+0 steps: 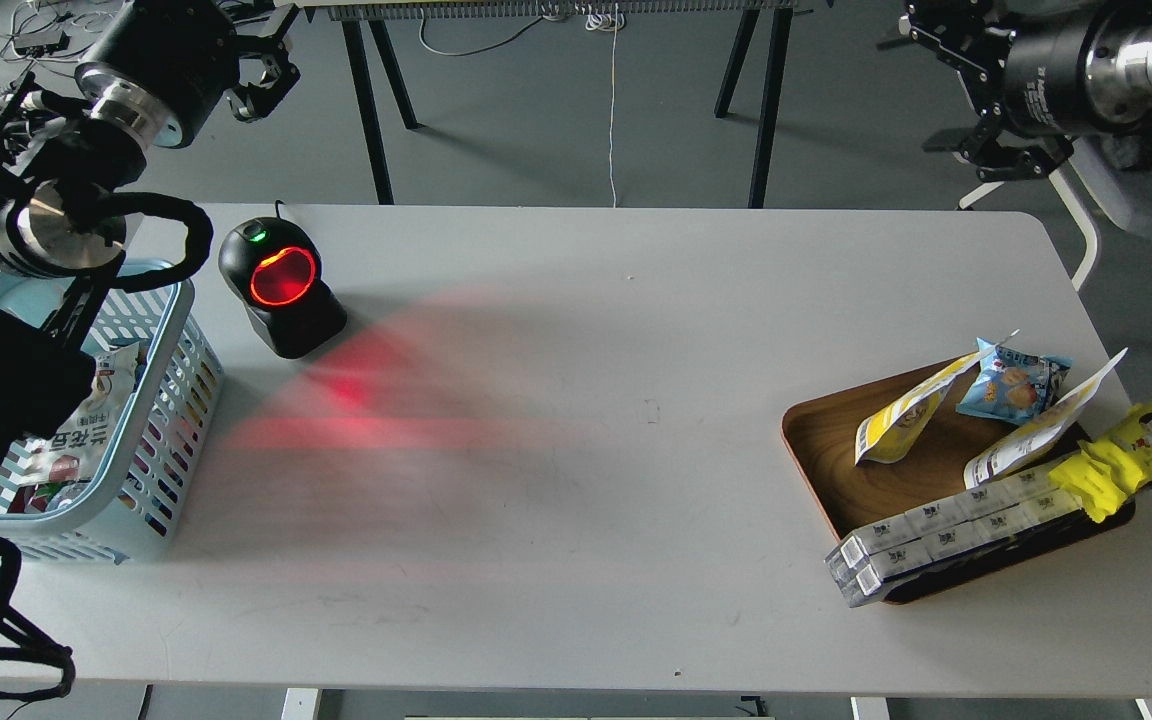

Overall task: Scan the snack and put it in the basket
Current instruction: 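Raise the right arm and move the right gripper toward the wooden tray, then lower the right gripper onto the yellow snack packet and grasp it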

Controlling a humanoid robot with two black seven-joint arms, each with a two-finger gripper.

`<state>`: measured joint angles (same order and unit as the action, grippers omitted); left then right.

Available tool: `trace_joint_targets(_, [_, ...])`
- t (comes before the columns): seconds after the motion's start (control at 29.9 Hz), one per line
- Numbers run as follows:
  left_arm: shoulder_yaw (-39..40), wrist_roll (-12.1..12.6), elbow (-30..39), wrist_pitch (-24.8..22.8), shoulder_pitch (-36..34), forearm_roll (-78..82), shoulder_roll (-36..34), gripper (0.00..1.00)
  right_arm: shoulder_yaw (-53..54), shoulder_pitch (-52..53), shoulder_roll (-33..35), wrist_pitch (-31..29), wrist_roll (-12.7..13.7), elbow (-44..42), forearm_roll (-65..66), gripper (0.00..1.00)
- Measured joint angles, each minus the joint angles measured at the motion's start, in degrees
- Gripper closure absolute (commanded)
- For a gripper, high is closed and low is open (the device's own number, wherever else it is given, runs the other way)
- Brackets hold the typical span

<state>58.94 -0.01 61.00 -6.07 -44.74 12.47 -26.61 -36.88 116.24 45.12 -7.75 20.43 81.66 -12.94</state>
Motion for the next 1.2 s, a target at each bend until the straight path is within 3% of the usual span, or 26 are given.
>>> trace_joint_targets(0.2, [-0.14,-0.06,0.00,0.03,0.00,0.00,0.61,0.00,-18.98,16.03,4.30,4.12,0.71,15.68,-4.81,0.03])
trace_joint_targets(0.47, [-0.49,-0.07,0.00,-0.08,0.00,-0.05,0.75,0.00,-30.65,18.14,5.13,8.96,0.88,17.65,-7.26,0.03])
trace_joint_targets(0.67, [-0.54,-0.08,0.00,-0.08,-0.01,-0.06,1.33,0.00,-30.09,11.36,4.79,12.82,0.31,17.66,-7.31,0.03])
trace_joint_targets(1.0, [-0.51,-0.08,-0.01,0.07,-0.07,0.01,1.54,0.00,-18.68,0.35,2.23,18.34,0.21,17.58,-7.78,0.06])
trace_joint_targets(1.2, [-0.57,-0.14,-0.01,0.07,-0.09,0.01,1.55,0.00,-17.73,-2.65,0.83,19.07,0.16,17.19,-7.47,0.22])
